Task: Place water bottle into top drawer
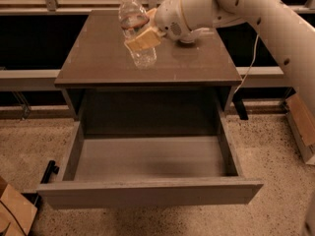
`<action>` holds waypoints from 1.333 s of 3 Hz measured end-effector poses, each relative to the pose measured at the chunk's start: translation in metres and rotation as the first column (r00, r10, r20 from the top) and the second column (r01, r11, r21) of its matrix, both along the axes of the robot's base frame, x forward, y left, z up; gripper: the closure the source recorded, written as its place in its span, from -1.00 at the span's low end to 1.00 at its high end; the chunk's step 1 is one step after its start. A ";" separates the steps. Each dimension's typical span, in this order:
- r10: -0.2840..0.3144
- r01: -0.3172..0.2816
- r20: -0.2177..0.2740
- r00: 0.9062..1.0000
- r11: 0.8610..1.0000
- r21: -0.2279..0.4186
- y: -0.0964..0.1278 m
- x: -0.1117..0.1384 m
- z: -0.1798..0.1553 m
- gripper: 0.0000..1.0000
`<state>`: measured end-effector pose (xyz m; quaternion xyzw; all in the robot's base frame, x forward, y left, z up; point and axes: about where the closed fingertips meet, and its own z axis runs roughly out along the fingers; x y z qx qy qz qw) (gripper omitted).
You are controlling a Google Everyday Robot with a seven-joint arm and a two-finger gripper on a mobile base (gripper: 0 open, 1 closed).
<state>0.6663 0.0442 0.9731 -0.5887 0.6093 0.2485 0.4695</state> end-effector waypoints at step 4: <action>0.191 -0.198 -0.098 0.977 0.978 -0.072 -0.047 -0.100 -0.034 1.00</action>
Offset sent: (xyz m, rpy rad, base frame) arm -0.1658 -0.0861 -0.0502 -0.0662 0.1435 0.2864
